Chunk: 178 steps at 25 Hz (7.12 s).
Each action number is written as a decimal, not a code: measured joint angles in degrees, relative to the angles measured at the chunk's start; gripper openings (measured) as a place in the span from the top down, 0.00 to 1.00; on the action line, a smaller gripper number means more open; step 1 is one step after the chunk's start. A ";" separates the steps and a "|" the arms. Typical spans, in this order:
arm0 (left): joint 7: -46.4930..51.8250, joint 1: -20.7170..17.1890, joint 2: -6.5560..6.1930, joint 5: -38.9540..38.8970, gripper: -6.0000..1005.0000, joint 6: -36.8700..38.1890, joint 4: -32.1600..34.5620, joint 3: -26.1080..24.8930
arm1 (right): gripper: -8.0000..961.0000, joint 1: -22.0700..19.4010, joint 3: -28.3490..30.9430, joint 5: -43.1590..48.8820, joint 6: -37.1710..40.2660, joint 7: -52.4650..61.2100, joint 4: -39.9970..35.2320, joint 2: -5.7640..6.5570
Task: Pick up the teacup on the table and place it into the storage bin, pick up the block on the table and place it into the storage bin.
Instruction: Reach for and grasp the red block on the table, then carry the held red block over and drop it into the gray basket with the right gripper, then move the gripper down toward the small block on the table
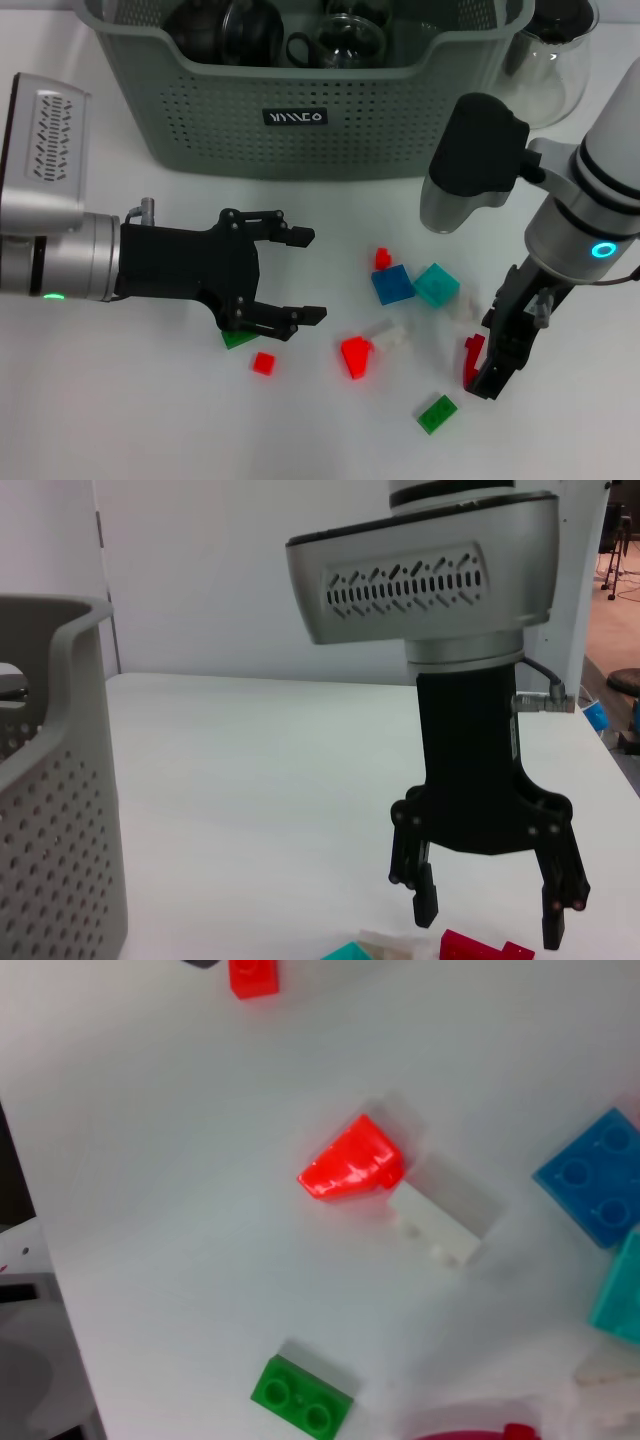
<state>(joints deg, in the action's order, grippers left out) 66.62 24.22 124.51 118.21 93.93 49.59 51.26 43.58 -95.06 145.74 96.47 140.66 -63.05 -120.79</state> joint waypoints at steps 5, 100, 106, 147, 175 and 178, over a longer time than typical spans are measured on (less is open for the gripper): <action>0.00 -0.03 0.05 0.00 0.14 0.01 -0.11 -0.02 | 0.05 -0.47 -2.38 -0.38 -1.22 1.29 -0.19 -0.05; -1.01 0.20 -0.24 -0.09 0.15 0.81 -2.13 -4.14 | 0.30 28.73 37.44 9.86 -30.64 -1.04 25.79 4.15; -0.99 0.52 -0.25 -0.09 0.15 0.87 -2.01 -4.35 | 0.29 29.09 33.29 11.45 -39.42 0.35 31.44 3.06; -1.22 -0.09 -0.32 -0.44 0.15 3.75 -1.77 -4.59 | 0.24 2.85 38.14 -31.23 -0.90 -7.87 -16.07 6.62; -1.08 0.09 -0.32 -0.76 0.15 3.11 -2.18 -4.59 | 0.23 -1.90 17.31 2.65 3.07 -7.21 -6.06 0.52; -1.02 0.18 -0.28 -0.79 0.15 3.10 -2.21 -4.59 | 0.22 -0.67 12.90 4.17 -0.32 -5.66 -2.94 0.50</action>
<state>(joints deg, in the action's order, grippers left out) 65.59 24.40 124.23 117.42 97.02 47.38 46.67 42.91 -82.16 149.91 96.15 135.00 -65.99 -120.29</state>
